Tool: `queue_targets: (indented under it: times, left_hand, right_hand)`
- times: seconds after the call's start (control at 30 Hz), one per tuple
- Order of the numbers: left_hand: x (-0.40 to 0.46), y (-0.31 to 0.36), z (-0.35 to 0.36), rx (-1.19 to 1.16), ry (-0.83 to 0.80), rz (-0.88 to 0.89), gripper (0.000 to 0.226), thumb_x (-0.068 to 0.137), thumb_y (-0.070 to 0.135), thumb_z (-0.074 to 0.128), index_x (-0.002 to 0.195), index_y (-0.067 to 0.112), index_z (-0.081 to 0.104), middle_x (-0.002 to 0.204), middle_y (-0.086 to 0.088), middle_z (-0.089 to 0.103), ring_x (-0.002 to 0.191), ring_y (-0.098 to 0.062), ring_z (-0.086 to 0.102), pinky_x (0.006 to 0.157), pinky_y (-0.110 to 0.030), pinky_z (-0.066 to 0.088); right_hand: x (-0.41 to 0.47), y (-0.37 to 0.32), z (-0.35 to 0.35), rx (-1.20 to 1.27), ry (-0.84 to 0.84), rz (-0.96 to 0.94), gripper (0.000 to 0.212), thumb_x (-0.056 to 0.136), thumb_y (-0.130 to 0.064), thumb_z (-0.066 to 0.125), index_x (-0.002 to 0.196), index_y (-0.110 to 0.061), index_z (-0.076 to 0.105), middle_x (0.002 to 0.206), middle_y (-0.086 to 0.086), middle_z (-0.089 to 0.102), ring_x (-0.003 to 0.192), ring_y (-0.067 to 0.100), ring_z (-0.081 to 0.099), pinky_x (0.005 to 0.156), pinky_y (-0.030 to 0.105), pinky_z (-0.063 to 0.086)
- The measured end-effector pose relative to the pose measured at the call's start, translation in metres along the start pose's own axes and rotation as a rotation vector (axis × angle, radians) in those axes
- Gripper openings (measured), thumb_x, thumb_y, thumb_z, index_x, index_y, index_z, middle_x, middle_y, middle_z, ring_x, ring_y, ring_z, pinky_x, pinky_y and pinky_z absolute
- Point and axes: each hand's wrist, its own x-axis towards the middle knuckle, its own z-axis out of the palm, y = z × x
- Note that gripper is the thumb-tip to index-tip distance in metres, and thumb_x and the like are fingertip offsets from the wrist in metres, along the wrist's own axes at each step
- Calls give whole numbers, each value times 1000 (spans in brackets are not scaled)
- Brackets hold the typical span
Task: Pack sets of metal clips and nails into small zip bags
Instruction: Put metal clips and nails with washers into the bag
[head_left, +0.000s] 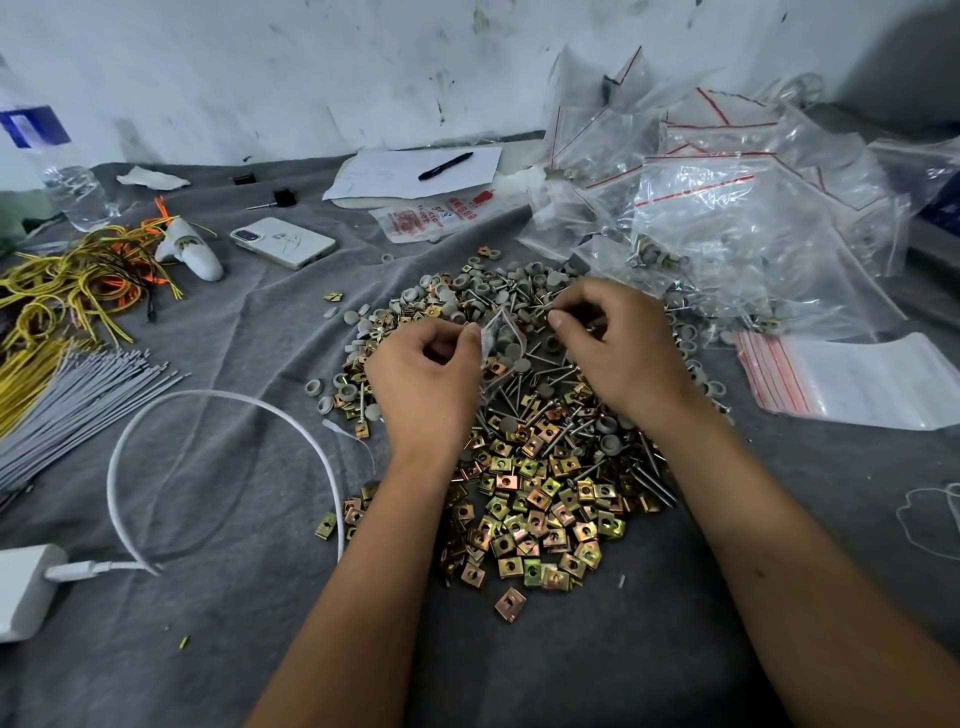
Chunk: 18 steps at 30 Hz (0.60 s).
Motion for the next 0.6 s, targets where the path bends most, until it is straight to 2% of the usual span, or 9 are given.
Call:
queue_targets:
  times: [0.03, 0.13, 0.23, 0.33, 0.43, 0.6]
  left_hand:
    - [0, 0, 0, -4, -2, -2, 18, 92, 23, 77, 74, 27, 73, 60, 15, 62, 53, 4, 55, 51, -8, 38]
    - [0, 1, 0, -1, 4, 1, 21, 92, 22, 77, 72, 29, 72, 59, 15, 61, 53, 4, 55, 51, -9, 38]
    - [0, 1, -1, 14, 9, 1, 21, 92, 23, 76, 73, 30, 72, 62, 15, 64, 55, 3, 56, 54, -11, 39]
    - [0, 2, -1, 26, 9, -1, 19, 92, 23, 76, 74, 29, 72, 65, 13, 66, 56, 2, 57, 55, -12, 41]
    - [0, 2, -1, 27, 7, -2, 19, 92, 23, 76, 75, 29, 73, 66, 13, 67, 56, 3, 57, 55, -10, 40]
    - [0, 2, -1, 27, 5, -7, 18, 93, 23, 76, 75, 27, 74, 65, 13, 66, 54, 3, 55, 53, -10, 39]
  right_hand:
    - [0, 0, 0, 44, -14, 25, 7, 95, -16, 71, 100, -20, 72, 90, -15, 66, 87, 1, 64, 77, 9, 46]
    - [-1, 2, 3, 90, -89, 65, 8, 94, -12, 71, 100, -18, 72, 93, -11, 70, 89, 1, 68, 80, 11, 49]
    - [-2, 4, 3, 113, -104, 50, 10, 91, -11, 74, 92, -19, 69, 85, -17, 69, 79, -3, 68, 70, 3, 47]
    - [-3, 5, 2, 154, -150, 33, 14, 90, -12, 75, 100, -23, 74, 90, -16, 72, 80, -4, 69, 71, 6, 50]
    - [-2, 6, 2, 111, -198, 37, 24, 96, -11, 69, 117, -22, 75, 99, -12, 74, 66, -2, 70, 63, 9, 51]
    - [-1, 8, -3, 169, -173, 85, 15, 90, -11, 77, 101, -20, 75, 90, -5, 75, 58, 7, 70, 57, 17, 54]
